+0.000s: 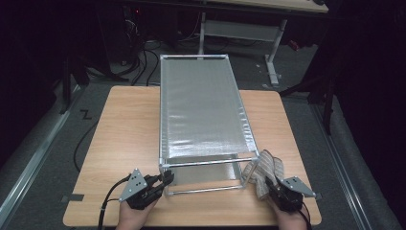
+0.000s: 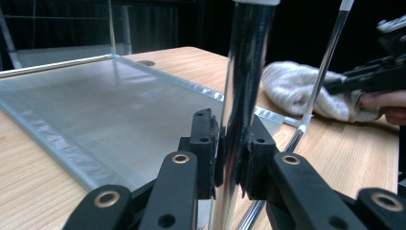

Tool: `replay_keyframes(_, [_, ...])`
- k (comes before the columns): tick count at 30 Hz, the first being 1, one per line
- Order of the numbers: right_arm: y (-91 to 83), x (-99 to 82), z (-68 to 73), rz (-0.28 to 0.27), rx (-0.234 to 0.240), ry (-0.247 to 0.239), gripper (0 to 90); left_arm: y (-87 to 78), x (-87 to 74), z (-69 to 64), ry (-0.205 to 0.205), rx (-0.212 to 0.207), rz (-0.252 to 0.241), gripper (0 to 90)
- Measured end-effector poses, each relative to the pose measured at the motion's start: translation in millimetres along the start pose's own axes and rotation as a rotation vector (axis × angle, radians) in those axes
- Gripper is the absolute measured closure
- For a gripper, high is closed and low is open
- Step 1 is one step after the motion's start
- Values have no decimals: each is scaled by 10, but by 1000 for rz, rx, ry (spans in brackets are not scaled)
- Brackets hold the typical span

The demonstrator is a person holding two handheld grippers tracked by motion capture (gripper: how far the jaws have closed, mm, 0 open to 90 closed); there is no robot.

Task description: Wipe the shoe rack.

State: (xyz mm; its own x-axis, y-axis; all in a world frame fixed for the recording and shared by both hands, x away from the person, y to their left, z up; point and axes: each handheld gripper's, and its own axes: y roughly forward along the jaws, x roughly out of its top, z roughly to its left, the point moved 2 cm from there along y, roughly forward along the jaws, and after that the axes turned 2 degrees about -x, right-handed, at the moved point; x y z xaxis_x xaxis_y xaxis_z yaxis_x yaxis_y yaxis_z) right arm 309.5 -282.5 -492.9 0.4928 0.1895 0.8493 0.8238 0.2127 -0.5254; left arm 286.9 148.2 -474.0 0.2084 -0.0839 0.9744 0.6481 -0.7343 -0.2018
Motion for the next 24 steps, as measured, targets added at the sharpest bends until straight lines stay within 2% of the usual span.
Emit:
replay_keyframes(9, [-387,35,6,-151,-11,51,741,197,28,-9,-2,-18,6,790])
replay_keyframes(15, [-632,79,19,-245,-28,60,741,336,55,28,-10,-12,-1,791])
replay_keyframes(17, [-699,109,32,-270,-23,68,740,359,61,40,-13,-10,-2,790])
replay_keyframes(20, [-783,186,77,-316,11,78,740,368,62,46,-14,-9,-2,790])
replay_keyframes(24, [-836,302,168,-356,39,63,740,366,63,45,-13,-6,0,790])
